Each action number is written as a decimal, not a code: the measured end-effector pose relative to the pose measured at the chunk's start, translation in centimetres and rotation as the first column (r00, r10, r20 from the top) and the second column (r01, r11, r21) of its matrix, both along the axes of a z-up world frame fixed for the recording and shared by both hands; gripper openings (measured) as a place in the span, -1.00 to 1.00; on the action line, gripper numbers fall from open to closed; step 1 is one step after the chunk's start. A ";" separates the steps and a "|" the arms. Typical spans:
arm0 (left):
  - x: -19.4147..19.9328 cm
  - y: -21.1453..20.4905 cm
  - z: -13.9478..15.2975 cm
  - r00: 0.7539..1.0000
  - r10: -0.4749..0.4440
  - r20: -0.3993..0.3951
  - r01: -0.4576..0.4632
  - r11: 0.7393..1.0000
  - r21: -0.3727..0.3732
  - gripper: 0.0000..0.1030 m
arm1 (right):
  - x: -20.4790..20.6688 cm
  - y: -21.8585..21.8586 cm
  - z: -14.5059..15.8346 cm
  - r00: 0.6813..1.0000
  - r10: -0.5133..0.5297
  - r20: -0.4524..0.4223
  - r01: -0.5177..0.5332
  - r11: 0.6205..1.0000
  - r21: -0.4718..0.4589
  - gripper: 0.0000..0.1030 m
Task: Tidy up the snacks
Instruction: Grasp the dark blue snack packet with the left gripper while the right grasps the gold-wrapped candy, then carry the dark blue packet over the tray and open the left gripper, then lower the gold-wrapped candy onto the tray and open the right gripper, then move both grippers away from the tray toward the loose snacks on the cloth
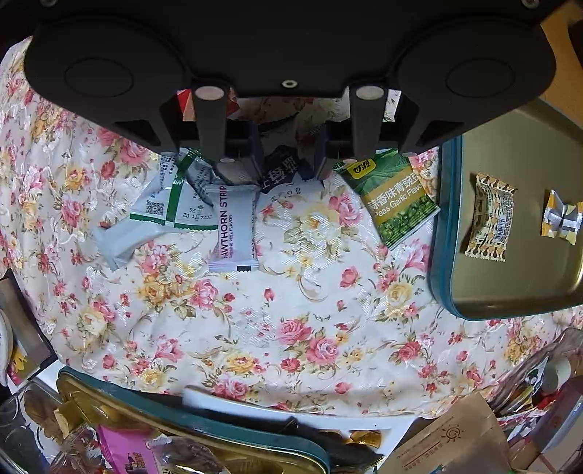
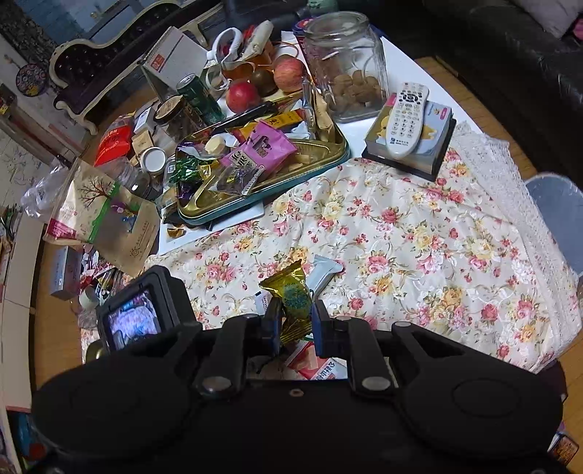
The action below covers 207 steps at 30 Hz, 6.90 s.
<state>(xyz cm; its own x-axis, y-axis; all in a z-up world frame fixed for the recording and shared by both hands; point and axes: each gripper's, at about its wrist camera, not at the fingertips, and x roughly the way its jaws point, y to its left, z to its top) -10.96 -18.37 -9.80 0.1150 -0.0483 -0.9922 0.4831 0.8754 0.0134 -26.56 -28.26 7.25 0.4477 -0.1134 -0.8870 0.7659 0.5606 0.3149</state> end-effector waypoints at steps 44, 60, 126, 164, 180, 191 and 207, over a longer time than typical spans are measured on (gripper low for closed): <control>3.0 7.5 9.0 0.952 0.246 0.181 -0.244 0.969 -0.036 -0.15 | 2.4 2.2 -0.5 1.000 0.014 0.019 -0.015 0.998 0.068 -0.64; 10.1 18.9 8.9 0.892 0.434 0.126 -0.435 0.900 -0.017 -0.15 | 11.0 9.0 -3.3 0.983 0.175 -0.050 -0.172 0.983 0.059 -0.64; 11.1 20.4 11.4 0.877 0.477 0.057 -0.470 0.877 -0.101 -0.13 | 16.5 16.9 -6.5 0.919 0.385 -0.083 -0.370 0.917 0.146 -0.27; 3.6 5.7 9.7 0.998 0.055 0.043 -0.052 0.996 -0.067 -0.13 | 4.2 2.7 -5.7 0.989 0.066 -0.132 -0.051 0.992 0.117 -0.27; 1.1 2.9 6.4 0.990 -0.115 -0.080 0.113 0.993 -0.026 -0.13 | -0.5 -1.0 -7.6 0.981 -0.003 -0.196 0.035 0.987 0.160 -0.27; 2.9 4.6 4.3 0.989 -0.053 -0.142 0.047 0.998 -0.042 -0.13 | 0.3 0.4 -6.6 0.980 0.028 -0.197 0.003 0.988 0.155 -0.27; 5.4 5.5 1.1 0.994 0.059 -0.088 -0.062 0.998 -0.028 -0.13 | 1.4 0.5 -6.4 0.985 0.030 -0.171 0.000 0.984 0.178 -0.27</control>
<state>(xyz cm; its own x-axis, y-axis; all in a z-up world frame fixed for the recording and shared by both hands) -5.51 -12.92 -8.72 0.0317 -0.0747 -0.9967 0.4274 0.9025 -0.0541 -25.12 -27.74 0.84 0.2867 0.0574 -0.9563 0.8092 0.5199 0.2738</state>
